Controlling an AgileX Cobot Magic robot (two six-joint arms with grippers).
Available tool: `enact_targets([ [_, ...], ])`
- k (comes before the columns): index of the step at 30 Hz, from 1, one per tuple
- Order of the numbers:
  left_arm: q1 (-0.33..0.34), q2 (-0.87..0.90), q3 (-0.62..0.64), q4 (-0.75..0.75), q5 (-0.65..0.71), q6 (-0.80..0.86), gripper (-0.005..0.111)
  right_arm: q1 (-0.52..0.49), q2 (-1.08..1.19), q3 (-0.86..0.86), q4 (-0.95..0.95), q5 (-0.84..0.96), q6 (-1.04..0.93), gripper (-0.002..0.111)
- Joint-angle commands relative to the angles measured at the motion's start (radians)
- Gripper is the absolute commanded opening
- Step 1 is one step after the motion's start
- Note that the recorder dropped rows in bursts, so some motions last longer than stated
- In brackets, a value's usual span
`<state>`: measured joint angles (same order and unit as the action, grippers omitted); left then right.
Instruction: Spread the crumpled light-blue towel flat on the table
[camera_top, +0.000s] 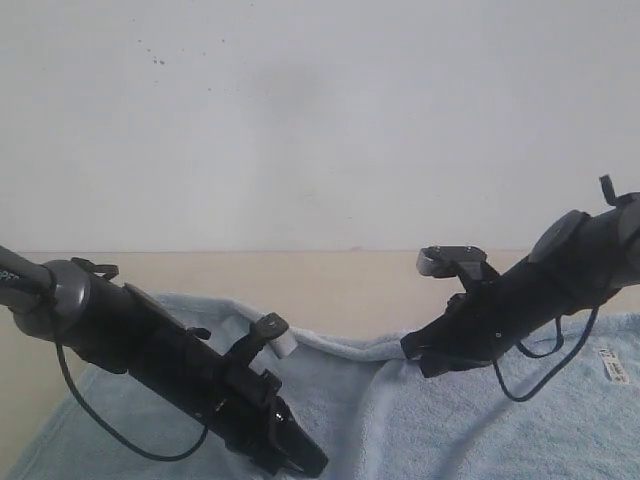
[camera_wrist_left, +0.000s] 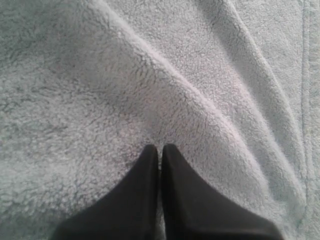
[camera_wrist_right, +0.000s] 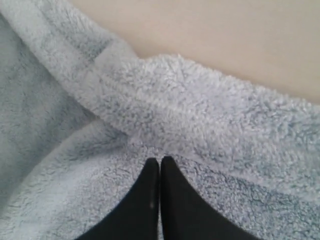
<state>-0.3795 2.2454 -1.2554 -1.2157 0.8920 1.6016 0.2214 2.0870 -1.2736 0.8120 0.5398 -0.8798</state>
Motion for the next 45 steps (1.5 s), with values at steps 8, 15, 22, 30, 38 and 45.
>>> enact_targets([
  [8, -0.005, 0.012, 0.005, 0.027, -0.066, -0.031, 0.004, 0.021, 0.054, -0.103, 0.018, -0.245, -0.014, 0.000],
  [15, 0.003, 0.010, -0.003, 0.024, -0.075, -0.038, 0.004, 0.019, 0.065, -0.227, 0.018, -0.223, 0.030, 0.000],
  [22, 0.112, -0.066, -0.004, -0.116, -0.286, -0.034, 0.004, -0.199, 0.018, -0.220, -0.132, -0.176, 0.387, 0.000],
  [30, 0.184, -0.091, -0.004, -0.232, -0.126, 0.150, 0.004, -0.371, 0.018, -0.220, -0.159, 0.107, 0.242, 0.000],
  [38, 0.247, -0.091, -0.004, -0.274, -0.372, 0.109, 0.004, -0.374, 0.025, -0.220, -0.572, 0.072, 0.602, 0.000],
  [45, 0.303, -0.091, -0.004, -0.366, -0.320, 0.152, 0.004, -0.374, 0.088, -0.220, -0.598, 0.061, 0.577, 0.000],
])
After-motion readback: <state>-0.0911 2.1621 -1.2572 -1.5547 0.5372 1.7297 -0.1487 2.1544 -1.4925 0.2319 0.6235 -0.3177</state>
